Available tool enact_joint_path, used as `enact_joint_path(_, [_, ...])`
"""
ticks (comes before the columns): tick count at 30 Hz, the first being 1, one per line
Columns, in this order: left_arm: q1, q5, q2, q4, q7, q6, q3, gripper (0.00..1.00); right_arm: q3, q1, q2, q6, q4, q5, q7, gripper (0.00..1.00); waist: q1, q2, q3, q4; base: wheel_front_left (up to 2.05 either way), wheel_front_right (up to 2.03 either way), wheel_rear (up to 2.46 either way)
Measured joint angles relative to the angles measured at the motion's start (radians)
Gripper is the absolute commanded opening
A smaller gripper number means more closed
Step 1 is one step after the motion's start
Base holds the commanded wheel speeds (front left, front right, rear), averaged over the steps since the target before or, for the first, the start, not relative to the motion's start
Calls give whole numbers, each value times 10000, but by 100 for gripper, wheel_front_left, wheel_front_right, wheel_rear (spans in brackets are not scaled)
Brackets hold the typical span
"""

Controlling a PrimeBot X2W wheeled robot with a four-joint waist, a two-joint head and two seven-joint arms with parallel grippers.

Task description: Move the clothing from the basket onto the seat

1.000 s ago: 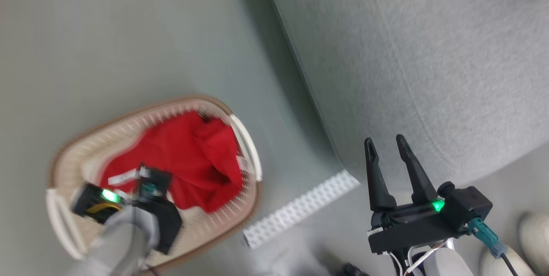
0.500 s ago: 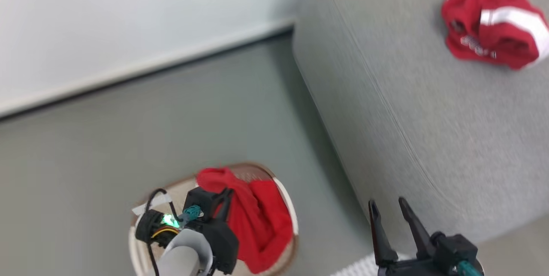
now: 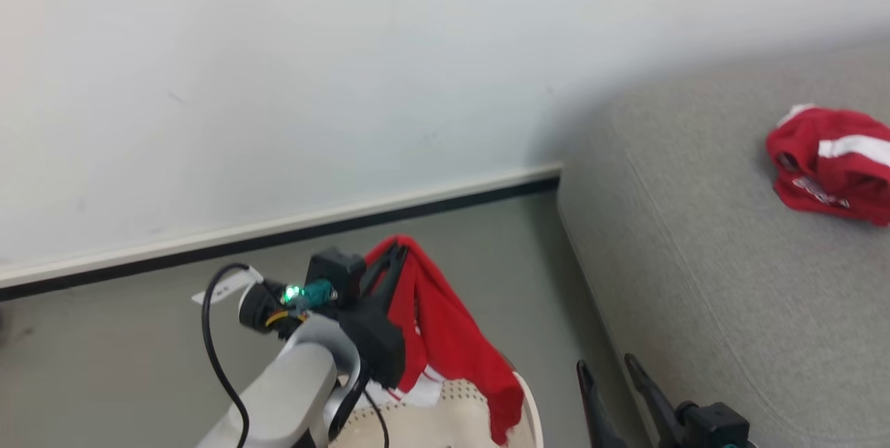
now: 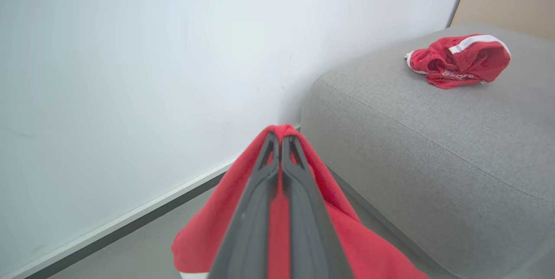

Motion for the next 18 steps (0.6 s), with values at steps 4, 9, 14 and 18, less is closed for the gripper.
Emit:
enact_joint_path(4, [-469, -15, 35, -148, 2, -140, 90, 0, 247, 26, -2, 0, -4, 2, 186, 100, 1, 1, -388, 336, 0, 0, 0])
enact_joint_path(9, [-954, -31, 38, -224, 128, -224, 77, 0, 506, -3, -6, 0, 29, -90, 443, 100, 1, 1, -706, 647, 0, 0, 0])
enact_joint_path(14, [-1297, -90, 4, -408, 242, -201, -33, 0, 732, -272, -2, 0, 105, -353, 698, 100, 2, 1, -849, 898, 0, 0, 0])
enact_joint_path(18, [-1331, -127, -13, -497, 372, -209, -257, 0, 715, -453, -2, 0, 132, -422, 786, 100, 3, 2, -851, 984, 0, 0, 0])
